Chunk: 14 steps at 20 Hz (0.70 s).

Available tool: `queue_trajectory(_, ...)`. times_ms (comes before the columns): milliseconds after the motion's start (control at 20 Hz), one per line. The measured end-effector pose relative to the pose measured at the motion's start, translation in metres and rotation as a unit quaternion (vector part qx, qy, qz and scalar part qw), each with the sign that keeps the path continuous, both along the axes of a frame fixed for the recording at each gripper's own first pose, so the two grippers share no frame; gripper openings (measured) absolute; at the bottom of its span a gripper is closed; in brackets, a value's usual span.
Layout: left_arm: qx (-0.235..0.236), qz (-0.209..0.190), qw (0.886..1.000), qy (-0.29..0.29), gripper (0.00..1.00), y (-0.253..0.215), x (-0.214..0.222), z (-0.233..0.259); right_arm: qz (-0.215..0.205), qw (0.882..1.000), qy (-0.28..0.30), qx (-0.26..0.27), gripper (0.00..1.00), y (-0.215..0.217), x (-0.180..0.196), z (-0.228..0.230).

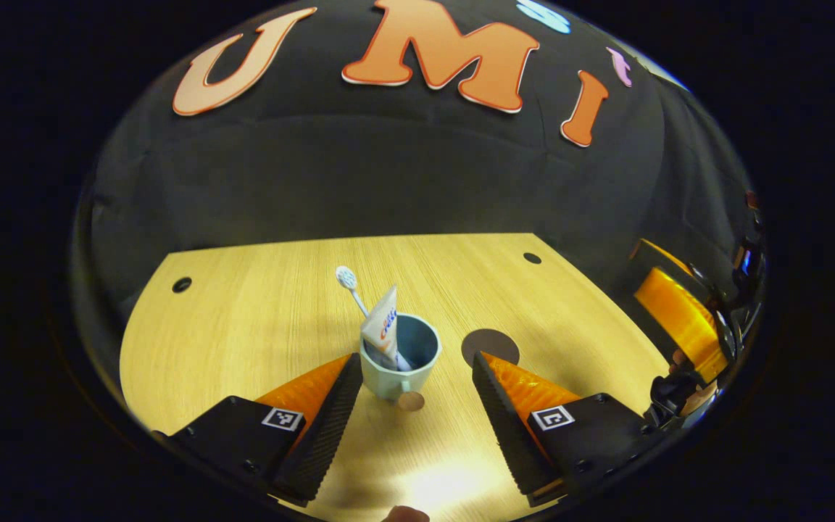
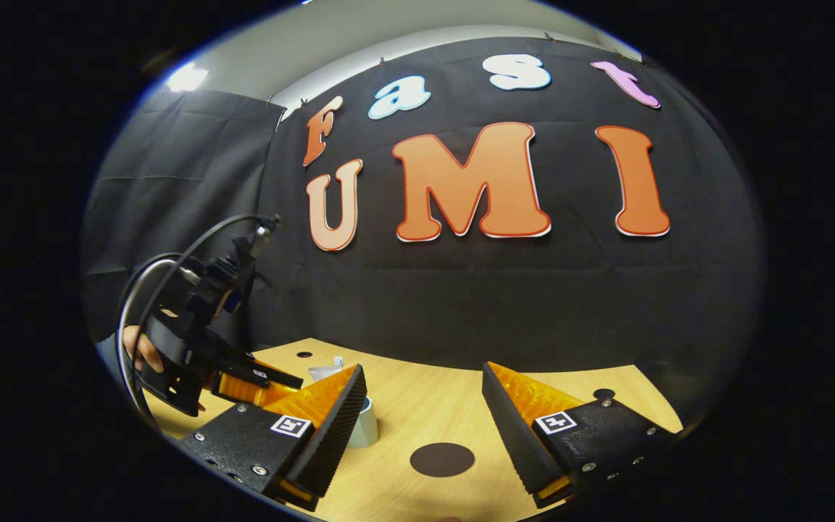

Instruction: Put the toothbrush and toothpaste on the desktop into the cup, then pick up the cup and place it on the coaster on the desktop.

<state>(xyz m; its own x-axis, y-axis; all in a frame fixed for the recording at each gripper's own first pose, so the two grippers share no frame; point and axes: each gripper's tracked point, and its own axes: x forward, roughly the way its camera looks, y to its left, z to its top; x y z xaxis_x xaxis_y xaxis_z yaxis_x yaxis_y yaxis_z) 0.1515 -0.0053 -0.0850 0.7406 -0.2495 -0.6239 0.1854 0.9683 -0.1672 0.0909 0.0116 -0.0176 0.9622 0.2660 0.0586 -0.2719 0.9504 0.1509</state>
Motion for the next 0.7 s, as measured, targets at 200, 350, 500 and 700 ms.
queue_trajectory(200, 0.014, 0.015, 0.998, 0.064, 0.99, -0.005, 0.002, -0.007, -0.018, 1.0, 0.005, -0.016, 0.96, -0.031, -0.028, -0.001)
queue_trajectory(350, 0.036, 0.01, 0.995, 0.097, 0.99, -0.005, 0.005, -0.016, -0.027, 0.999, 0.005, -0.018, 0.96, -0.049, -0.045, -0.003)
queue_trajectory(500, 0.034, 0.005, 0.99, 0.137, 0.99, -0.016, 0.0, -0.021, -0.035, 0.999, 0.007, -0.02, 0.96, -0.067, -0.06, -0.008)
queue_trajectory(700, 0.044, 0.009, 0.982, 0.186, 0.98, -0.013, 0.0, -0.04, -0.048, 0.999, 0.006, -0.004, 0.97, -0.086, -0.071, -0.01)
